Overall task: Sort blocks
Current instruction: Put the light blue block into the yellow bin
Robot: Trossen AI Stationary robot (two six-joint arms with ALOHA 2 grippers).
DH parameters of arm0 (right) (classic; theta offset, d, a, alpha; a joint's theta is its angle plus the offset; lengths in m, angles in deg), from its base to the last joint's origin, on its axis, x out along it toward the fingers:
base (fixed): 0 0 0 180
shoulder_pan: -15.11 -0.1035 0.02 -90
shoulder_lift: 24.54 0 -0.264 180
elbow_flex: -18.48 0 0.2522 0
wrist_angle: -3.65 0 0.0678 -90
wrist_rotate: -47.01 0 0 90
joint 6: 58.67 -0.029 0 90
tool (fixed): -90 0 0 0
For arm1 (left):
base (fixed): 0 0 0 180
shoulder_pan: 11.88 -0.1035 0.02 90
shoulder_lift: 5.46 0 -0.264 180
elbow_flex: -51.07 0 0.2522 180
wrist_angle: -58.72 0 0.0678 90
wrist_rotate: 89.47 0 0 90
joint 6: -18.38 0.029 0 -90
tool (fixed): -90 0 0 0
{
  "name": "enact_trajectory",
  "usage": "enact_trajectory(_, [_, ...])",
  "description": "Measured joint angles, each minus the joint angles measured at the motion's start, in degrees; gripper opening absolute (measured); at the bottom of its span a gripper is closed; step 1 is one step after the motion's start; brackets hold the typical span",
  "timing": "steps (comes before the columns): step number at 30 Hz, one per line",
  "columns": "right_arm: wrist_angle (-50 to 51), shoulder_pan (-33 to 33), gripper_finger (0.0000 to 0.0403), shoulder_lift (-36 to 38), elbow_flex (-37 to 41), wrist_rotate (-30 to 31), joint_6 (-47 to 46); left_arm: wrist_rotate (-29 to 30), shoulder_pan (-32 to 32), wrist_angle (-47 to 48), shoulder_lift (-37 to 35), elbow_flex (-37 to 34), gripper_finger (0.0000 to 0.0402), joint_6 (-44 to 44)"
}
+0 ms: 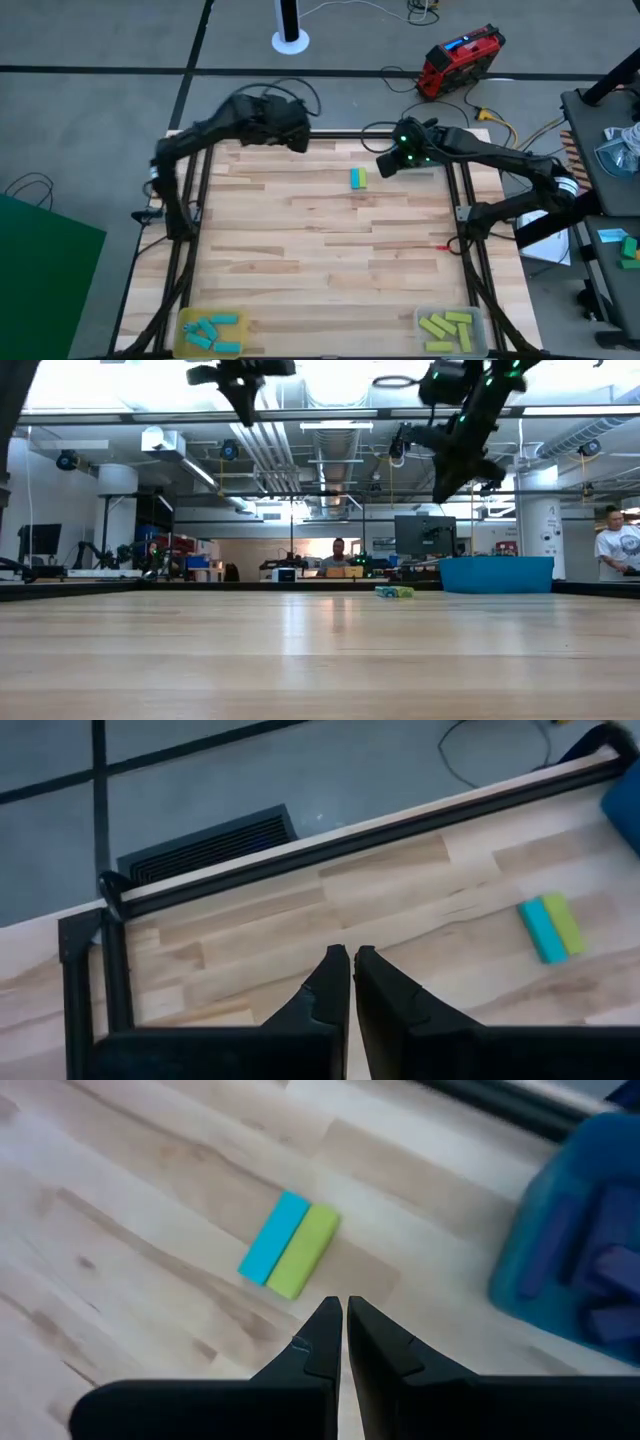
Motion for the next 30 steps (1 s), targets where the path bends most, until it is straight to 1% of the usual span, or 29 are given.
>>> enact_trajectory(5, [-3.42, 1.35, 0.0012, -6.83, 0.19, -2.58, 1.89, 0.11, 0.48, -3.75, -6.80, -6.96, 0.0000, 0.00])
enact_trajectory(8, [-4.90, 2.20, 0.0012, -11.27, -0.40, -3.38, 3.15, 0.19, 1.20, -8.19, -10.42, -12.68, 0.0000, -0.47])
enact_trajectory(12, [-5.42, 3.07, 0.0012, -16.06, -1.44, -3.74, 4.51, 0.11, 2.64, -15.58, -14.60, -21.63, 0.0000, -2.79])
enact_trajectory(14, [-5.66, 3.39, 0.0012, -18.09, -2.11, -5.20, 5.08, 0.07, 3.83, -20.37, -16.42, -25.76, 0.0000, -2.97])
enact_trajectory(18, [-6.92, 3.57, 0.0012, -21.31, -2.96, -7.41, 6.55, -0.04, 5.87, -30.06, -19.15, -31.67, 0.0000, -2.29])
enact_trajectory(21, [-6.97, 3.57, 0.0012, -23.17, -3.65, -7.43, 7.11, -0.04, 6.54, -34.09, -20.13, -34.17, 0.0000, -1.40])
enact_trajectory(27, [-7.48, 3.60, 0.0012, -25.21, -4.15, -7.44, 7.52, -0.04, 6.56, -34.21, -19.84, -34.95, 0.0000, -0.74])
enact_trajectory(30, [-8.32, 3.69, 0.0012, -25.89, -4.15, -7.46, 7.78, -0.04, 6.56, -34.11, -19.15, -34.86, 0.0000, 3.36])
